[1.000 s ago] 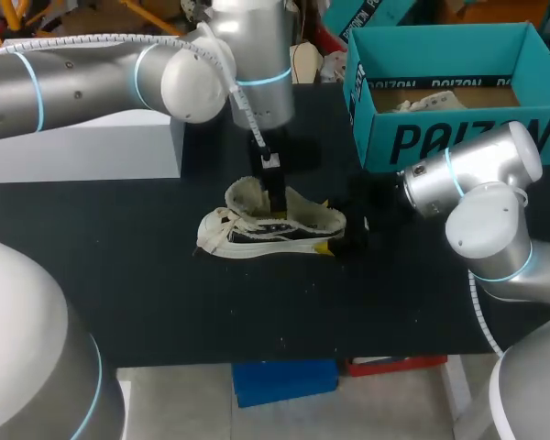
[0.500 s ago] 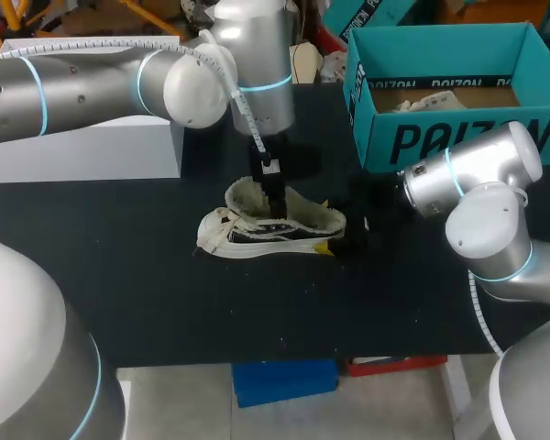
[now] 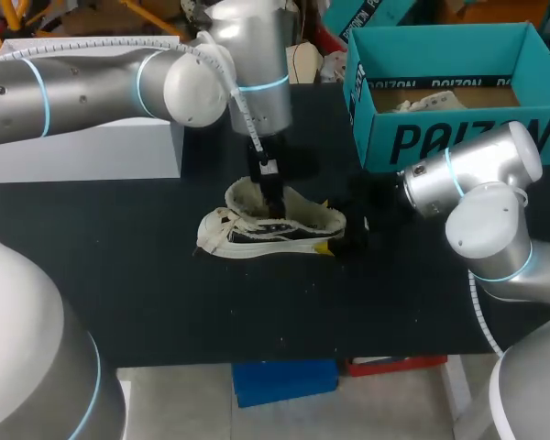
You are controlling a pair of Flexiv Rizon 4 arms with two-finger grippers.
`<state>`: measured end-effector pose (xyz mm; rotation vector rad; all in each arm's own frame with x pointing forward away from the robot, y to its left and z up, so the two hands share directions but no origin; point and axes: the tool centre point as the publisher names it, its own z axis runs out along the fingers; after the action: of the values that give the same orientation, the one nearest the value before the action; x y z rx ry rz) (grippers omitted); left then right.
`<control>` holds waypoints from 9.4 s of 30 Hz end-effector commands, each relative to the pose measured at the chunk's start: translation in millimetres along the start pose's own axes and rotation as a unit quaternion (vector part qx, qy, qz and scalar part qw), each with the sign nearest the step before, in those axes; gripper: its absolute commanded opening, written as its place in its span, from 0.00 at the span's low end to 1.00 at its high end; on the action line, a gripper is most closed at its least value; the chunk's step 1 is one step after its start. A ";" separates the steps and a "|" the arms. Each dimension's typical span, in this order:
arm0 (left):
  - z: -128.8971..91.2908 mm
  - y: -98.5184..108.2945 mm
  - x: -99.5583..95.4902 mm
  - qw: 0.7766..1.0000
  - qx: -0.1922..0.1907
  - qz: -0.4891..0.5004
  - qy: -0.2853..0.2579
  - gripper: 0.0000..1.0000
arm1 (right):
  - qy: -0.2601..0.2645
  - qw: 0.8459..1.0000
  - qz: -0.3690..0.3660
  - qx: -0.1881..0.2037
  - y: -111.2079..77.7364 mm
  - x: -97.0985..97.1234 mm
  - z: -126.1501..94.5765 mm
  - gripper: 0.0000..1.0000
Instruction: Take the shoe out of the shoebox, open the shoe tongue, remove and reinsert the insole, then place the shoe into the shoebox
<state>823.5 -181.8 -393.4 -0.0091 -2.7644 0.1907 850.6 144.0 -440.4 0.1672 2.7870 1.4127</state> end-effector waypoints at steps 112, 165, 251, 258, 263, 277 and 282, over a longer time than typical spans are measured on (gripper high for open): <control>25.6 19.7 -44.0 0.922 0.010 -0.133 -0.362 0.00 | 0.000 1.000 0.000 0.001 -2.5 -1.3 3.0 0.00; 8.0 -27.0 -11.8 0.953 0.131 0.015 -0.274 0.35 | 0.000 1.000 0.000 0.001 -2.5 -1.3 3.0 0.00; -205.4 -71.0 184.6 0.821 0.556 -0.038 -0.122 0.00 | 0.000 1.000 0.000 0.001 -2.5 -1.3 3.0 0.00; -234.6 -63.6 205.4 0.785 0.611 -0.095 -0.045 0.00 | 0.000 1.000 0.000 0.001 -2.5 -1.3 3.0 0.00; -252.8 -66.3 220.0 0.772 0.629 -0.095 -0.010 0.00 | 0.000 1.000 0.000 0.001 -2.5 -1.3 3.0 0.00; -296.4 -75.3 261.2 0.753 0.653 -0.076 0.023 0.00 | 0.000 1.000 0.000 0.001 -2.5 -1.3 3.0 0.00; -313.9 -80.1 283.4 0.744 0.661 -0.081 0.047 0.00 | 0.000 1.000 0.000 0.001 -2.5 -1.3 3.0 0.00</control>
<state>681.0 -214.2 -1.3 0.5369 -1.9005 1.9199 851.4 144.4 -440.4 0.1673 2.7866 1.4127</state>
